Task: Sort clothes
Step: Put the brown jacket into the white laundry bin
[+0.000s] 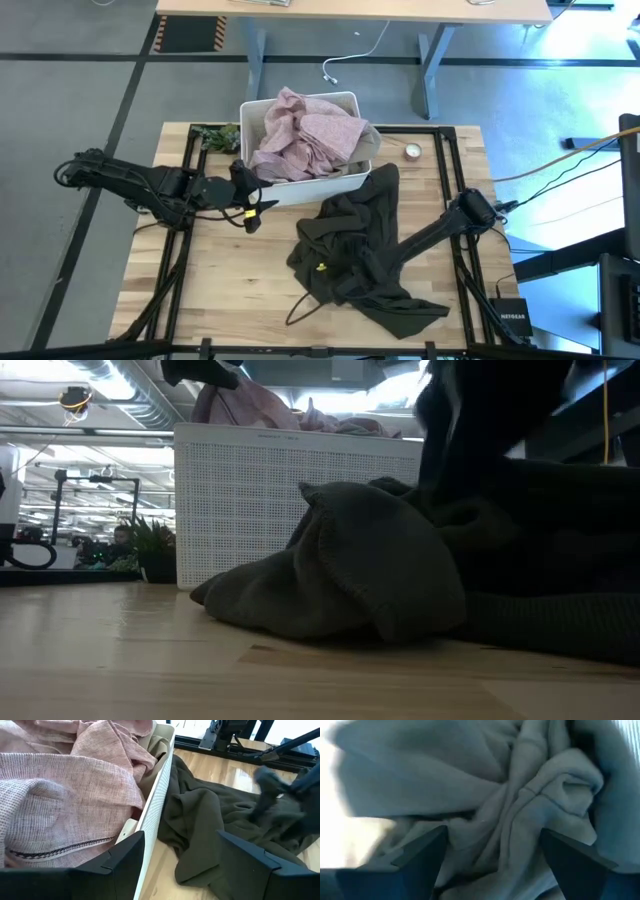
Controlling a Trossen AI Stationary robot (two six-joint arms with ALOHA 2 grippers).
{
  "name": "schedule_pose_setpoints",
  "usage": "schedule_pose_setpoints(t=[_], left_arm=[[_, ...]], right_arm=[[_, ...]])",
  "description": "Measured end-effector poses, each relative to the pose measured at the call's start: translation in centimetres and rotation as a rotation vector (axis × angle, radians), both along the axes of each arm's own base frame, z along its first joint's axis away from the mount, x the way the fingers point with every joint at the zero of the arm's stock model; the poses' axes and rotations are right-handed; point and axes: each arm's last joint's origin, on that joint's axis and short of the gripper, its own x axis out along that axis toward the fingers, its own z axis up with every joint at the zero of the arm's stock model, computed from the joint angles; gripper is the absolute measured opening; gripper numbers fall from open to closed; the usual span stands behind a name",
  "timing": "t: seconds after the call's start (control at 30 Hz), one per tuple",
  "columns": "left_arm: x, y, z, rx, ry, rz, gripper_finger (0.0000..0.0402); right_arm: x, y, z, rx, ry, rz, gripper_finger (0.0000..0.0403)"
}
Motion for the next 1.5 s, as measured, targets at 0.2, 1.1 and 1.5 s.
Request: schedule_pose_setpoints(t=[0.2,1.1,1.5], left_arm=[[0.0,0.0,0.0,-0.003,0.003,0.003,0.0233],[0.0,0.0,0.0,-0.014,-0.012,0.012,0.0233],[0.0,0.1,0.0,0.003,-0.006,0.032,0.0233]], right_arm=[[0.3,-2.9,-1.7,-0.118,0.099,-0.074,0.0320],[-0.1,-8.9,-9.7,-0.033,-0.026,-0.186,0.0070],[-2.7,-5.0,-2.5,0.077,-0.188,-0.039,0.0069]])
